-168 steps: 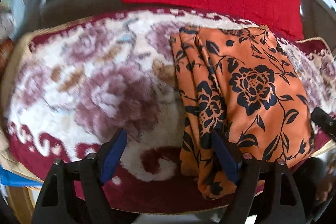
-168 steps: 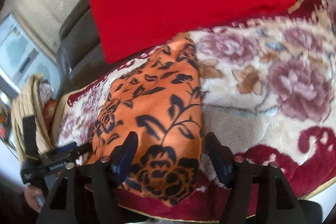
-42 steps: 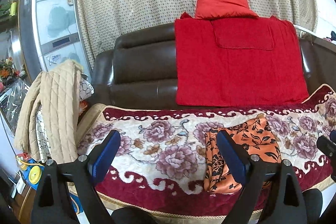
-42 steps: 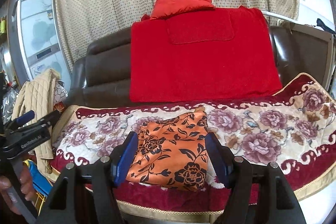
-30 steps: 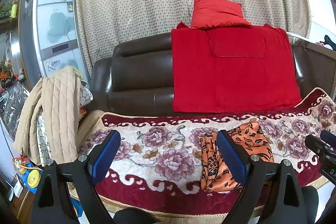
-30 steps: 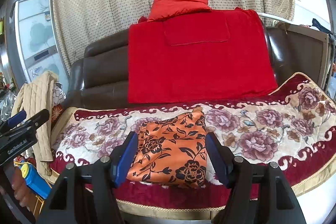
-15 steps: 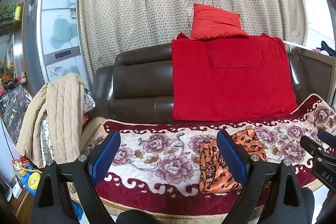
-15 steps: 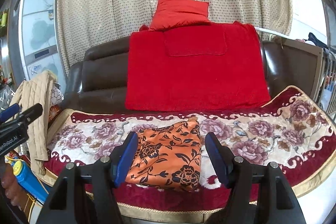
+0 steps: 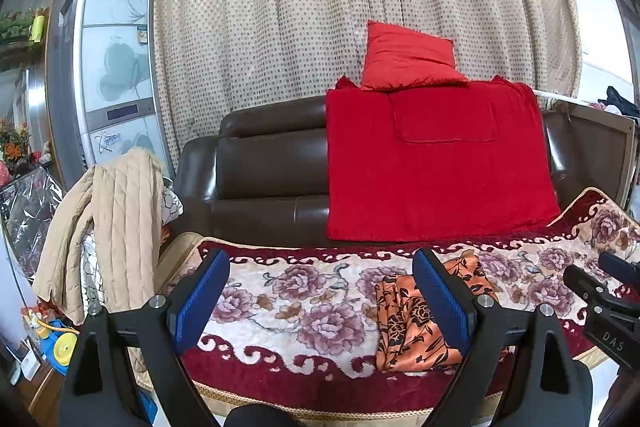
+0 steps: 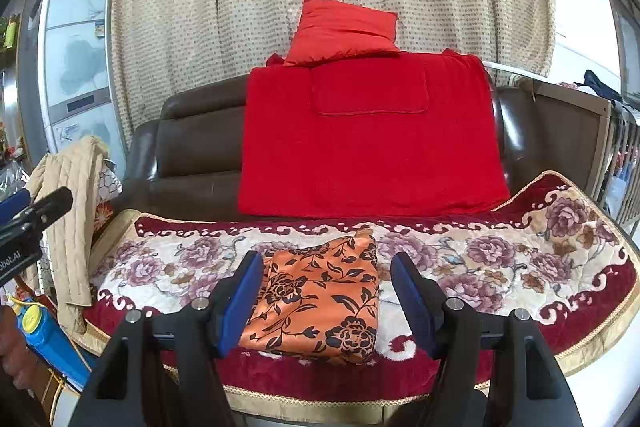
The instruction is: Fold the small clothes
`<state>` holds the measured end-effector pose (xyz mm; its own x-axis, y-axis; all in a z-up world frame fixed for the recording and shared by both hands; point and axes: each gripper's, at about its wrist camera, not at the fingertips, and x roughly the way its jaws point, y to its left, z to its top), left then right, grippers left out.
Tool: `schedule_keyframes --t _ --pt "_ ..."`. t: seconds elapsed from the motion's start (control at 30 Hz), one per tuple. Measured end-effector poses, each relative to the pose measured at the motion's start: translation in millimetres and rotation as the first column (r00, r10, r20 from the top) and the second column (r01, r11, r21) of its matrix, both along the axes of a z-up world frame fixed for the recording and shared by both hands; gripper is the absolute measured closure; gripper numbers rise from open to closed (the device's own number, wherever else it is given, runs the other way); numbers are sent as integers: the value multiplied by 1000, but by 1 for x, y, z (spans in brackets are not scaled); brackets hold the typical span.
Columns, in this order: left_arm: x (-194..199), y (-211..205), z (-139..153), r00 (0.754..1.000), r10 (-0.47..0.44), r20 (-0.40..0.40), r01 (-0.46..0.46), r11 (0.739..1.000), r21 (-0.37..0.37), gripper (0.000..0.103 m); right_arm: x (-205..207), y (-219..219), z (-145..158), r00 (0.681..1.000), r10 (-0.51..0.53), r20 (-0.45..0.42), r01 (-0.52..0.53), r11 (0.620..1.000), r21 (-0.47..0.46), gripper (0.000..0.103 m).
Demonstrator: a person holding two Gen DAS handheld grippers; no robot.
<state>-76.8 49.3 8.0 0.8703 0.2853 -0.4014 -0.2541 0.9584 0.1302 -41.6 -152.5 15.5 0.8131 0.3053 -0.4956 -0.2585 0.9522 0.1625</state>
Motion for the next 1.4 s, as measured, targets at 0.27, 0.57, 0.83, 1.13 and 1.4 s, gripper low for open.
schedule_keyframes --t 0.27,0.57,0.83,1.13,1.4 --pt "-4 -4 4 1000 -13 7 13 1000 3 10 -2 0 1 1000 11 -5 -11 1000 6 33" --pt "-3 -7 7 1000 -26 12 26 1000 3 10 4 0 2 1000 23 -9 -23 1000 6 33" --pt "4 -5 8 1000 -27 9 27 1000 -1 10 11 3 1 999 28 -17 -28 1000 5 33" --pt "20 0 6 1000 -28 -5 28 1000 -11 10 29 12 -3 999 36 -34 -36 999 -6 33" --pt "51 3 -7 998 -35 -45 34 999 -30 10 58 23 -16 996 46 -73 -47 999 -13 33"
